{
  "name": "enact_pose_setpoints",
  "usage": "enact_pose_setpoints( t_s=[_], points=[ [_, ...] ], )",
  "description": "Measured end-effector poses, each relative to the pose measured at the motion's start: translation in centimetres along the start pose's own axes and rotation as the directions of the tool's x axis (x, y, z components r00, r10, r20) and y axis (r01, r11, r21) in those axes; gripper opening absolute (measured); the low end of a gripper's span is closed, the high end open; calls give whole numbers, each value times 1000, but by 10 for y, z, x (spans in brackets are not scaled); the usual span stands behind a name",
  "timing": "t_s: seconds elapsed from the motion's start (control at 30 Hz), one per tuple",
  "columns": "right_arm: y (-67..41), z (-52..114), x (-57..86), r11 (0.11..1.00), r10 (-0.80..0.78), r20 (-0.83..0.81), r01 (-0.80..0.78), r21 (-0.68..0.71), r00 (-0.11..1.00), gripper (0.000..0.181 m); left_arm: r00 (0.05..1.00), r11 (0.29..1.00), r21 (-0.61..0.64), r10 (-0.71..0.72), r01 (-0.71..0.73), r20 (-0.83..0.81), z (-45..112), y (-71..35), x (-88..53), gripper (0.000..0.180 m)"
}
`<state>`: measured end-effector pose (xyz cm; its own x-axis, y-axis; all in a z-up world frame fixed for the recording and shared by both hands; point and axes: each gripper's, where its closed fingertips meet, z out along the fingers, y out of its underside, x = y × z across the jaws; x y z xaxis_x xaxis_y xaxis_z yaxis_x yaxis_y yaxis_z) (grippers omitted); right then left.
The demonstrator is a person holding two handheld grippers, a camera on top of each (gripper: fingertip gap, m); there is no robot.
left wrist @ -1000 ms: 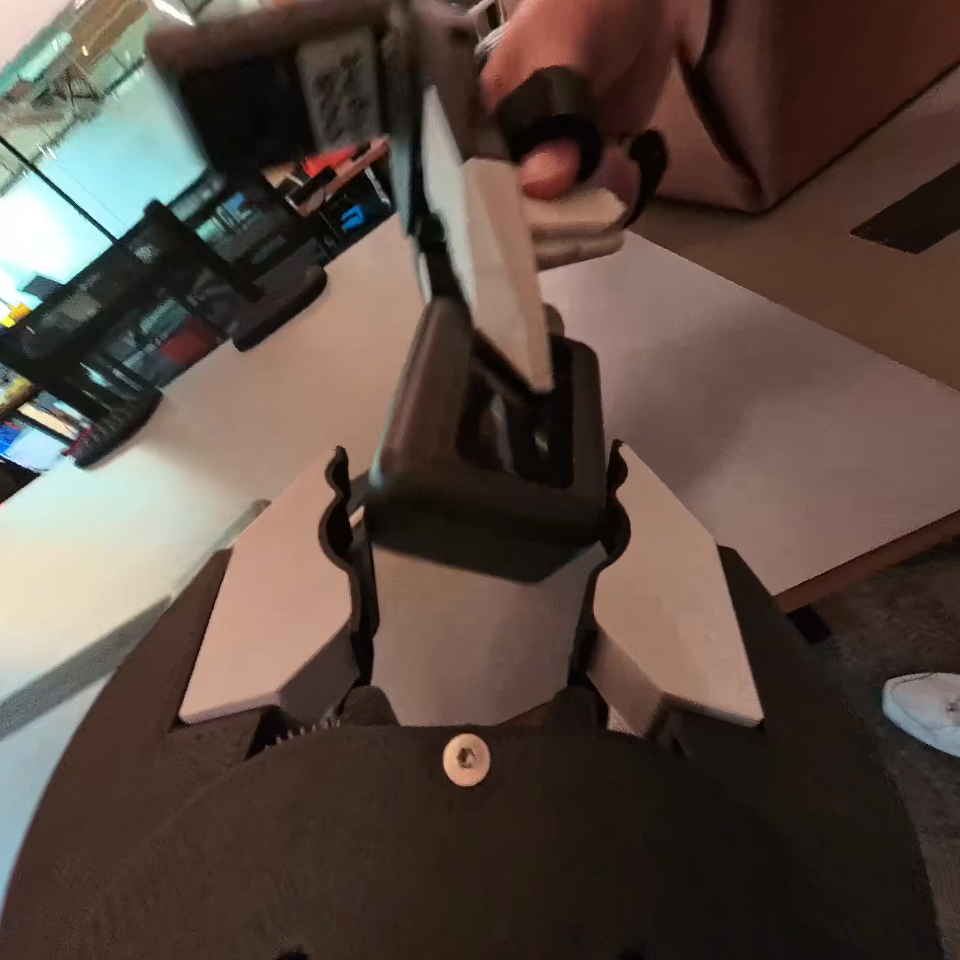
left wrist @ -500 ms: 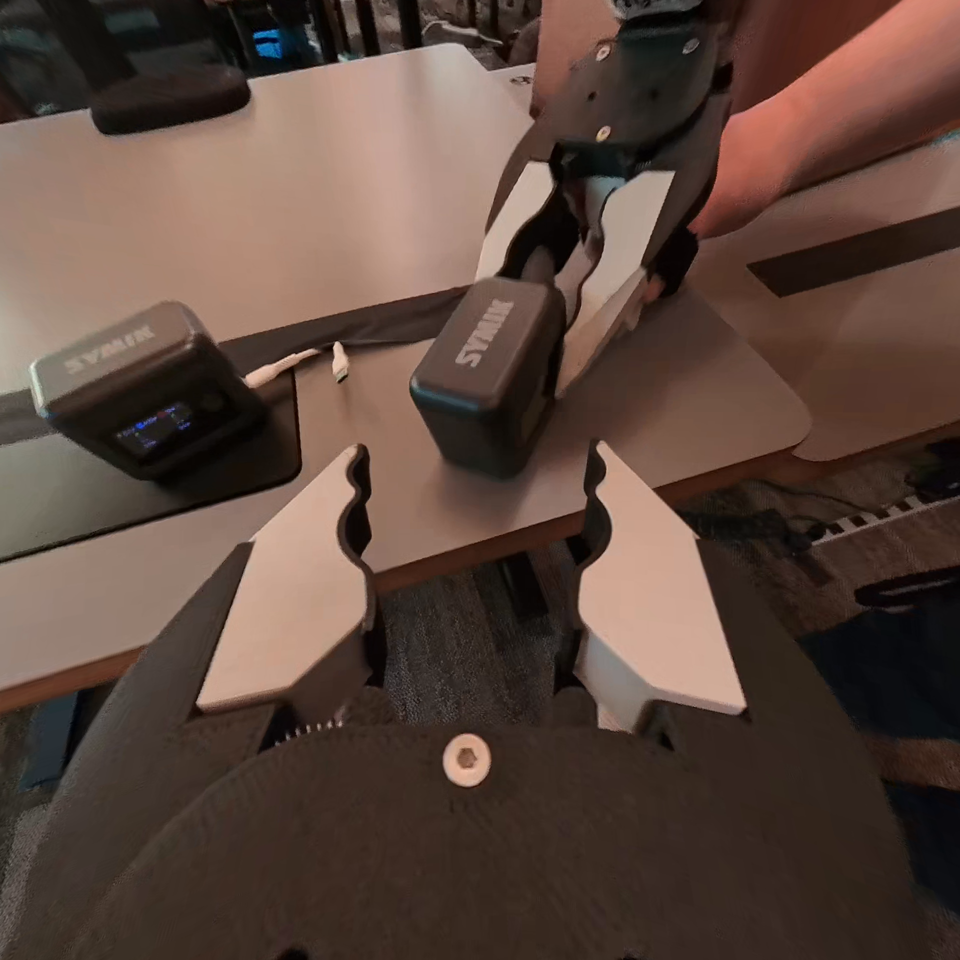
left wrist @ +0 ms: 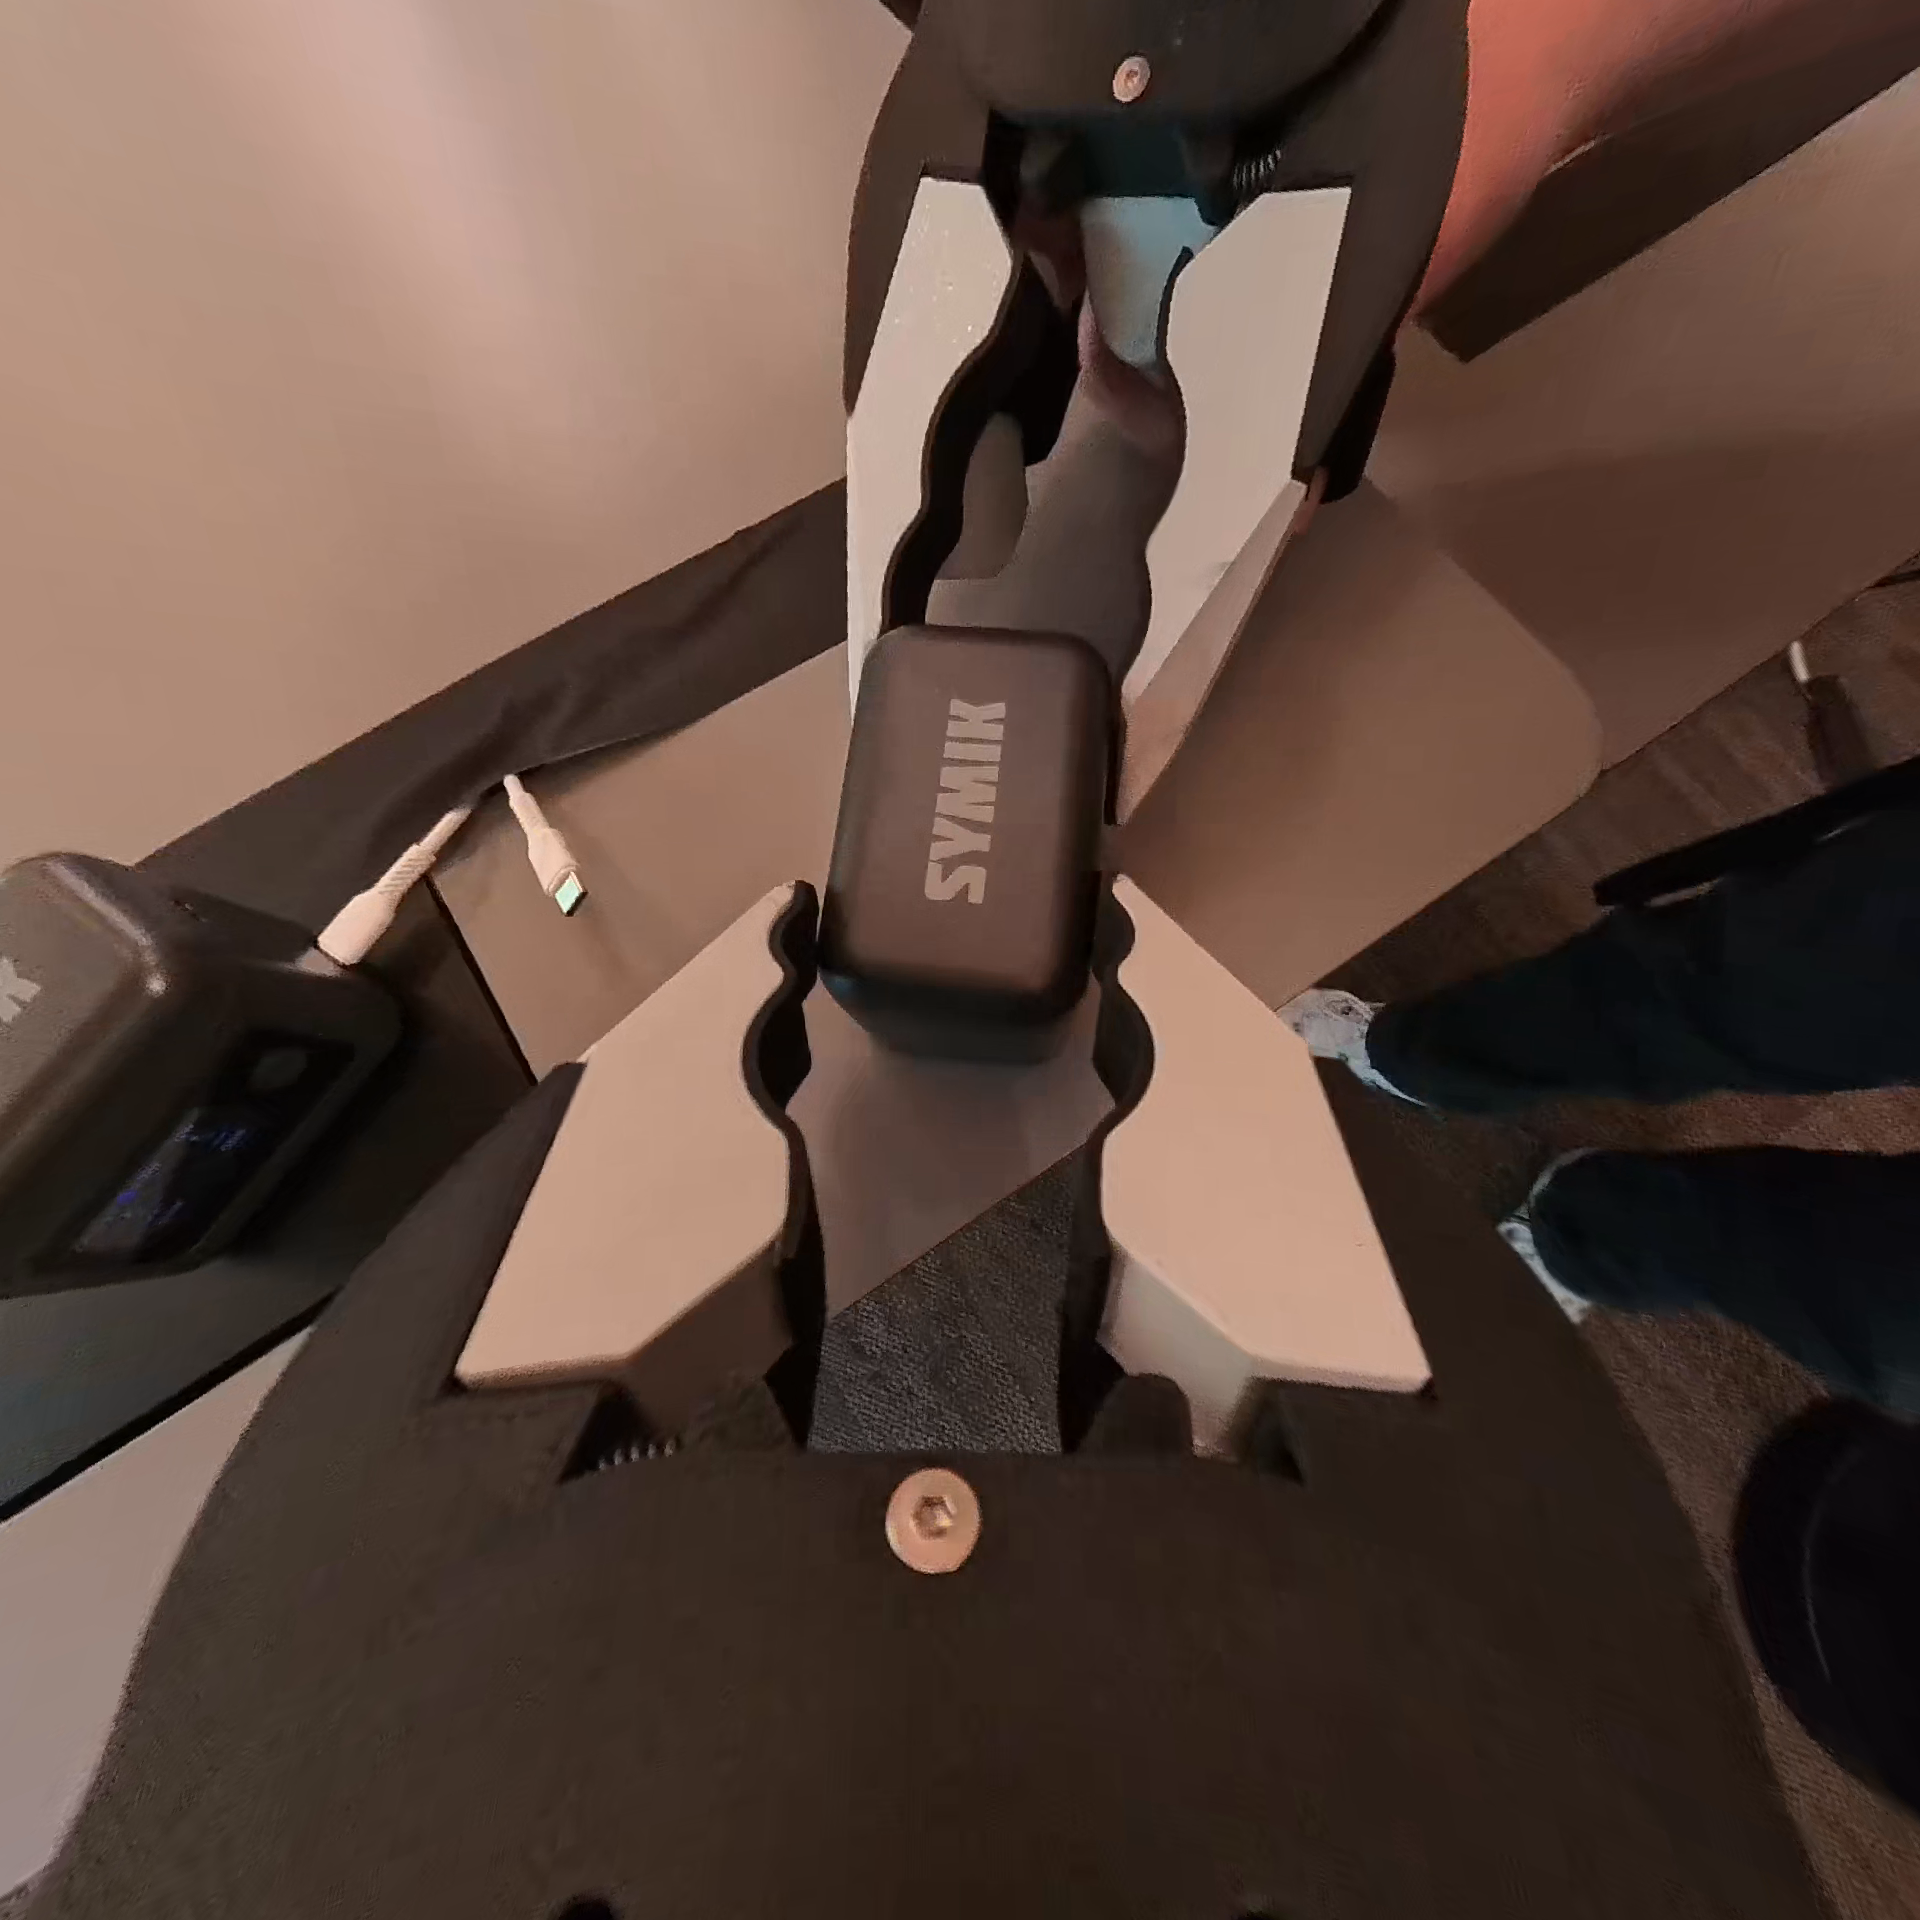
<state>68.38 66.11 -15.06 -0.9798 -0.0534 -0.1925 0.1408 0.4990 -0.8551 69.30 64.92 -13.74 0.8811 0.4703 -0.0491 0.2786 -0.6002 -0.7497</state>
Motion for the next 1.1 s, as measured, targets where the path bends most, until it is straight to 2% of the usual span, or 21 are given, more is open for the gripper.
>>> enact_pose_setpoints(
  t_s=[0.37,0.7,0.8,0.83,0.9,0.97,1.03,1.1],
  points=[
    [4,4,-4,992,-118,-46,115,-49,992,53,996,998,28,-64,62,56,-2,0,5,53],
    [5,5,-5,991,-124,-25,122,-51,992,53,984,983,95,-166,160,62,-3,-2,5,54],
    [5,5,-5,990,-135,-19,134,-53,991,53,973,968,120,-226,220,39,-4,-4,5,61],
    [5,4,-6,990,-132,-18,131,-54,991,53,969,963,135,-243,235,45,-6,-4,3,70],
    [5,4,-8,995,-91,19,92,-50,996,58,959,948,186,-275,259,63,-18,-5,-5,72],
    [-3,-5,-11,998,57,75,-59,22,996,71,945,921,249,-322,298,60,-39,-6,-15,75],
    [-16,-24,-15,982,151,169,-168,91,974,70,928,891,323,-363,319,84,-65,-3,-34,75],
    [-29,-43,-6,966,179,168,-205,156,969,67,922,884,357,-365,300,129,-86,3,-57,78]
  ],
)
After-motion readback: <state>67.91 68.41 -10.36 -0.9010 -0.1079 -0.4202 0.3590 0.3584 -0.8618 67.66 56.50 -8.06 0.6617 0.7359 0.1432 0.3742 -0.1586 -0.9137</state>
